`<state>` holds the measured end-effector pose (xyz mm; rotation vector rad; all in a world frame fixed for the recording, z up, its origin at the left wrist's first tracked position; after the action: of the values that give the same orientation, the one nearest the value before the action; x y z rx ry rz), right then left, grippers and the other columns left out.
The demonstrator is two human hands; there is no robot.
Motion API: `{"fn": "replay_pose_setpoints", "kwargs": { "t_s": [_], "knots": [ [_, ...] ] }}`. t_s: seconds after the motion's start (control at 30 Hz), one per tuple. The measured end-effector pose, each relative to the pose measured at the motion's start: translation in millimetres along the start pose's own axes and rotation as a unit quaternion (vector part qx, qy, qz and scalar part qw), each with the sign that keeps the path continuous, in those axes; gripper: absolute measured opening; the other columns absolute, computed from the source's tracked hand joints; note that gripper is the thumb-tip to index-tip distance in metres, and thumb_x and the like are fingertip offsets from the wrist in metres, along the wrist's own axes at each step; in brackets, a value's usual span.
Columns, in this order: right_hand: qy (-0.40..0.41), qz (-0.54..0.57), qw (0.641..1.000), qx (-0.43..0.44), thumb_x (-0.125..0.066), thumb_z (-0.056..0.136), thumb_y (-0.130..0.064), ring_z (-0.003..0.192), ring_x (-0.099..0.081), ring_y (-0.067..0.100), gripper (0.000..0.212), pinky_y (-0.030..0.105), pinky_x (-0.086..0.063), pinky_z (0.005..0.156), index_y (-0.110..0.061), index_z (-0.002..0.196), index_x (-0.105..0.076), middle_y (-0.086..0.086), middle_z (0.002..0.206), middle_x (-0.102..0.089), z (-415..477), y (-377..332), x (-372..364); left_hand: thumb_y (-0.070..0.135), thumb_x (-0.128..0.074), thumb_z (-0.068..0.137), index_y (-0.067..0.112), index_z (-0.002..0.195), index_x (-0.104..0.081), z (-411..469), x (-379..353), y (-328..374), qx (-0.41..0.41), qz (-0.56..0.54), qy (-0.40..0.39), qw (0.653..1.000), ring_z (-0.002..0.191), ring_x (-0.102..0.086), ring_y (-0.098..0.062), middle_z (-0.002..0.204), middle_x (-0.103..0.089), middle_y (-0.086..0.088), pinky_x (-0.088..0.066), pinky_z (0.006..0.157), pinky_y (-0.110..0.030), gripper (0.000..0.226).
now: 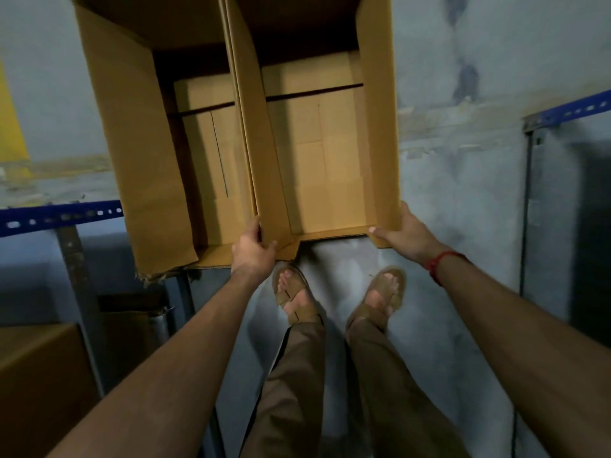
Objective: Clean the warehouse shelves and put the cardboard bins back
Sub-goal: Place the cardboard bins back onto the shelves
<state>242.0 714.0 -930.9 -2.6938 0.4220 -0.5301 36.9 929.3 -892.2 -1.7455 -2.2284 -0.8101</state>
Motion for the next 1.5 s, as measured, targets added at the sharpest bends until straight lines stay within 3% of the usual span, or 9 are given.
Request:
{"fn": "replay_pose_setpoints", "kwargs": {
  "t_s": [0.13,0.27,0.43,0.57,0.7,0.83,0.97,1.27,1.5],
  "knots": [
    [-0.022,0.020,0.999,-0.016,-0.071,0.088,-0.041,0.103,-0.057,0.014,0.061,0.026,-0.040,0.088,-0.026,0.140,-0.045,-0.006,0.121,-0.059,-20,3,7,0.024,-0.060,0.098,0.039,0.157,-0.014,-22,-1,17,-0.019,0.033,-0.044,0.998,0.139,-0.043,-0.026,0.159,-0.035,-0.004,-0.054,0.095,-0.038,0.077],
    [0.015,0.047,0.999,0.006,-0.066,0.092,-0.043,0.126,-0.054,0.021,0.067,0.027,-0.038,0.099,-0.023,0.149,-0.037,-0.001,0.138,-0.056,-55,-4,11,0.026,-0.062,0.098,0.037,0.158,-0.012,-48,4,34,-0.031,0.029,-0.063,0.997,0.147,-0.031,-0.028,0.163,-0.026,-0.003,-0.037,0.115,-0.048,0.079],
    [0.104,0.108,0.985,0.083,-0.062,0.096,-0.040,0.140,-0.040,0.017,0.072,0.022,-0.032,0.106,-0.021,0.155,-0.028,0.001,0.153,-0.042,-121,-39,7,0.032,-0.064,0.096,0.039,0.157,-0.016,-97,21,59,-0.068,-0.019,-0.062,0.996,0.149,-0.027,-0.029,0.164,-0.025,-0.001,-0.038,0.112,-0.058,0.079],
    [0.122,0.141,0.975,0.119,-0.063,0.095,-0.039,0.142,-0.036,0.012,0.070,0.035,-0.034,0.116,-0.024,0.155,-0.029,-0.002,0.156,-0.038,-177,-62,9,0.028,-0.064,0.096,0.033,0.158,-0.018,-149,36,85,-0.116,-0.049,-0.074,0.989,0.149,-0.025,-0.027,0.164,-0.023,0.000,-0.034,0.115,-0.057,0.077],
    [0.161,0.182,0.959,0.147,-0.064,0.095,-0.034,0.133,-0.036,-0.001,0.067,0.028,-0.036,0.112,-0.024,0.153,-0.032,-0.007,0.152,-0.041,-231,-82,24,0.023,-0.065,0.096,0.028,0.158,-0.022,-205,53,107,-0.164,-0.075,-0.081,0.980,0.147,-0.030,-0.025,0.163,-0.028,-0.001,-0.031,0.119,-0.048,0.076],
    [0.198,0.211,0.944,0.158,-0.064,0.095,-0.036,0.138,-0.037,0.002,0.065,0.026,-0.037,0.108,-0.025,0.152,-0.033,-0.009,0.153,-0.041,-284,-98,46,0.027,-0.066,0.095,0.033,0.157,-0.023,-261,71,126,-0.216,-0.071,-0.093,0.969,0.147,-0.031,-0.023,0.162,-0.029,0.000,-0.033,0.118,-0.046,0.075],
    [0.231,0.236,0.928,0.173,-0.062,0.096,-0.034,0.141,-0.036,0.005,0.063,0.038,-0.035,0.116,-0.024,0.152,-0.034,-0.009,0.154,-0.040,-340,-117,71,0.026,-0.065,0.096,0.030,0.157,-0.024,-316,89,148,-0.276,-0.082,-0.116,0.951,0.147,-0.032,-0.023,0.161,-0.031,0.000,-0.032,0.119,-0.044,0.074],
    [0.339,0.302,0.864,0.217,-0.066,0.093,-0.033,0.136,-0.040,-0.002,0.060,0.043,-0.036,0.116,-0.030,0.147,-0.041,-0.012,0.149,-0.046,-459,-134,107,0.024,-0.070,0.093,0.027,0.152,-0.035,-415,106,202,-0.408,-0.078,-0.158,0.896,0.142,-0.037,-0.012,0.153,-0.041,0.009,-0.034,0.118,-0.037,0.069],
    [0.411,0.376,0.792,0.248,-0.070,0.091,-0.028,0.132,-0.044,-0.007,0.062,0.035,-0.039,0.115,-0.031,0.147,-0.042,-0.015,0.146,-0.049,-553,-116,148,0.029,-0.074,0.089,0.029,0.146,-0.044,-488,85,249,-0.488,-0.039,-0.206,0.847,0.138,-0.042,-0.011,0.147,-0.046,0.013,-0.038,0.116,-0.044,0.064]
  ]
}}
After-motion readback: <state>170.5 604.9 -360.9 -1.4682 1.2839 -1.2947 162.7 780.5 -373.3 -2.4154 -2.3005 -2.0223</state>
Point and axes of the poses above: each hand's wrist, its own z-axis towards the middle knuckle, its own x-axis out of the back of the hand, y = z × x, the point moved 2 cm from there along z, towards the middle knuckle
